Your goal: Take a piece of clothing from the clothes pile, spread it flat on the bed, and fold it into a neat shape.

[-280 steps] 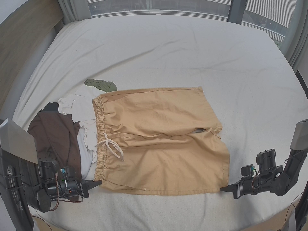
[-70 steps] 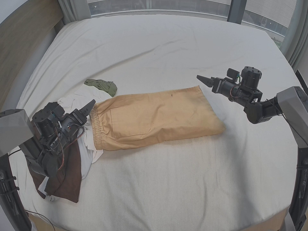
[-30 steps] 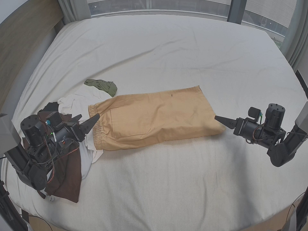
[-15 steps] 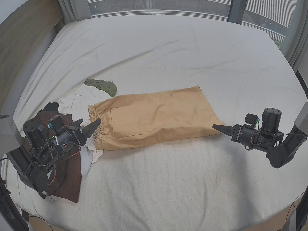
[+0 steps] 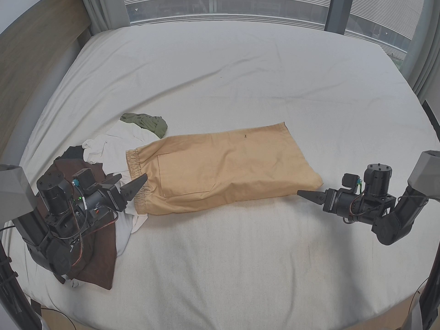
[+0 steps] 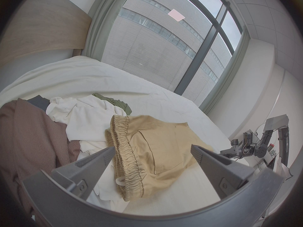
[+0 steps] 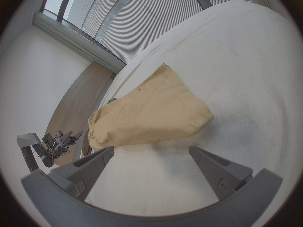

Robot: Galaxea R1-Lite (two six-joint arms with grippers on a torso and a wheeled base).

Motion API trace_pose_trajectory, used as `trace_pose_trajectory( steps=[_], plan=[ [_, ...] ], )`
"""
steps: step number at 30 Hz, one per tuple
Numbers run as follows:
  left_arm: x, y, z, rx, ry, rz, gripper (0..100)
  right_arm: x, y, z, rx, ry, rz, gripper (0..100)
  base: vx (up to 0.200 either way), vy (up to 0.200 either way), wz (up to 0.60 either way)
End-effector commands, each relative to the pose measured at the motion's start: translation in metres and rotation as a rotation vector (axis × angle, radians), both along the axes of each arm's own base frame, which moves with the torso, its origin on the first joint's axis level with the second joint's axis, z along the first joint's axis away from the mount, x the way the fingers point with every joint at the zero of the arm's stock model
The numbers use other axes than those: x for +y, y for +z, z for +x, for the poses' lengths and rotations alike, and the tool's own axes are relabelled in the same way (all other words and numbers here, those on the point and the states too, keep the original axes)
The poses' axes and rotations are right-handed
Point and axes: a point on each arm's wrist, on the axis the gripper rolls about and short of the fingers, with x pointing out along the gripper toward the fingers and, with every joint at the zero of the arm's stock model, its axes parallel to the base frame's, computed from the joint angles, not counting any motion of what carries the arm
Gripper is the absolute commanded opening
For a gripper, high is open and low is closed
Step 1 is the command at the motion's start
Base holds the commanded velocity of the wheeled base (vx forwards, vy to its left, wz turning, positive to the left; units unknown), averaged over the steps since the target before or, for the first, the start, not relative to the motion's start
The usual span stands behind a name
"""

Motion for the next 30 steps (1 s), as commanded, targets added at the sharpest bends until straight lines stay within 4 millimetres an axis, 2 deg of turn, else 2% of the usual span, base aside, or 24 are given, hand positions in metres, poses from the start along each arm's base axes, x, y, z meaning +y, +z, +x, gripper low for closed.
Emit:
trace_pose_trajectory(
  steps=[1, 12, 15, 24, 30],
  plan=[
    [0.000, -0.002, 0.001, 0.006, 0.000, 0.000, 100, 0.004, -0.015, 0.008, 0.014, -0.012, -0.009, 100, 0.000, 0.000, 0.00],
    [0.000, -0.001, 0.000, 0.003, 0.002, 0.000, 100, 0.013, -0.039, 0.031, -0.049, -0.059, -0.018, 100, 0.000, 0.000, 0.00],
    [0.000, -0.001, 0.000, 0.003, 0.002, 0.000, 100, 0.014, -0.040, 0.036, -0.088, -0.072, -0.010, 100, 0.000, 0.000, 0.00],
    [0.000, -0.001, 0.000, 0.001, 0.002, 0.000, 100, 0.009, -0.015, 0.050, -0.194, -0.143, 0.068, 100, 0.000, 0.000, 0.00],
    [0.000, -0.001, 0.000, 0.003, 0.000, 0.000, 100, 0.002, 0.007, 0.046, -0.234, -0.158, 0.079, 100, 0.000, 0.000, 0.00]
  ],
)
